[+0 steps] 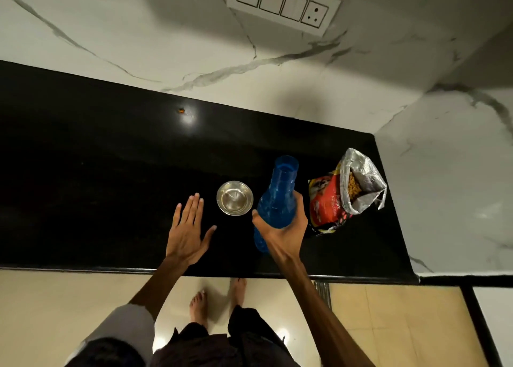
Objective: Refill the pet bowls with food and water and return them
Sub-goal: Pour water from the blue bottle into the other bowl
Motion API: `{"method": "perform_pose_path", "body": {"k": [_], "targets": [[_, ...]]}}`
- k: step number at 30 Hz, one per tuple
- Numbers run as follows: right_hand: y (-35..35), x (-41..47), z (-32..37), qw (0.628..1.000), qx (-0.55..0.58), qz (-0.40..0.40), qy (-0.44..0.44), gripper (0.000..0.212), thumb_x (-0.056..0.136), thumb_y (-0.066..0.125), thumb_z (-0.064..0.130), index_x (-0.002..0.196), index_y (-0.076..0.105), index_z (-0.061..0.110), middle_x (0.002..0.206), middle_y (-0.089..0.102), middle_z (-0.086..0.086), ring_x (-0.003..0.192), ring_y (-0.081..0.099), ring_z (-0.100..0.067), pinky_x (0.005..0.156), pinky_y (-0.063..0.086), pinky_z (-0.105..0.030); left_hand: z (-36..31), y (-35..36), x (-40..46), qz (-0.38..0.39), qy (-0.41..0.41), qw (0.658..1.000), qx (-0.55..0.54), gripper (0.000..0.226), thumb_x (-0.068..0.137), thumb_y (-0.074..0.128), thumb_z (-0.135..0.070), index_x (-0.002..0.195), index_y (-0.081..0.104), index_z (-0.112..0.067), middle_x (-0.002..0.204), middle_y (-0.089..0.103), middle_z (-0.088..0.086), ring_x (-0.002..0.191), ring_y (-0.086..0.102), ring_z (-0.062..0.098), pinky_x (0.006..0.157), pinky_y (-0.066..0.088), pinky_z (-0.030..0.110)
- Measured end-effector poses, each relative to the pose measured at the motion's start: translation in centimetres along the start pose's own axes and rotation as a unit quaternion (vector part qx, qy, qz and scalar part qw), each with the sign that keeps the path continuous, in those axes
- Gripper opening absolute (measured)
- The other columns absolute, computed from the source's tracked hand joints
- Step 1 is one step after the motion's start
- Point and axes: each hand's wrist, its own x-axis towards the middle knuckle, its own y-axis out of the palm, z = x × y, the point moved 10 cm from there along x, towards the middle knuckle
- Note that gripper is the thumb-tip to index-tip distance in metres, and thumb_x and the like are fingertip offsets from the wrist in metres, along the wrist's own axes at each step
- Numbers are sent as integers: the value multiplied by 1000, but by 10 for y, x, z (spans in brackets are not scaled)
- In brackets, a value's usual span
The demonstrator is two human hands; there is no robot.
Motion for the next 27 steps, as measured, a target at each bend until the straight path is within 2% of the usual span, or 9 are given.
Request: {"method": "perform_pose_path", "body": {"k": [6,10,14,19,27], "targets": [[-14,0,-12,999,-42,23,-1,75,69,88,-9,128,56,24,112,69,14,102,71,-12,86,56,-19,-3,3,1,-17,12,1000,0,85,104,25,-62,164,15,-3,173,11,16,162,8,26,130,12,53],[-23,2,-27,995,-93,45,1,76,68,92,8,129,56,35,114,68,14,103,71,-16,86,60,-29,-3,2,1,-20,14,1000,2,85,104,24,-62,164,15,-3,173,11,16,161,9,27,130,13,54],[-31,5,-46,986,-152,69,2,75,68,94,15,133,56,22,117,68,7,104,70,-16,87,62,-42,-2,3,0,-17,15,1000,3,86,103,25,-63,164,15,-3,174,9,16,162,8,27,130,12,54],[-38,9,-57,973,-214,86,-6,75,68,91,35,133,54,27,117,68,10,101,69,-10,84,63,-40,-2,3,0,-17,16,1000,7,86,103,25,-63,164,14,-4,174,9,16,162,7,27,130,12,54],[-36,13,-67,955,-271,114,-27,74,69,83,50,133,55,24,117,68,6,98,69,-10,78,63,-39,-3,2,0,-22,19,1000,3,86,103,25,-63,164,16,-3,173,11,17,161,8,28,129,12,54]]}}
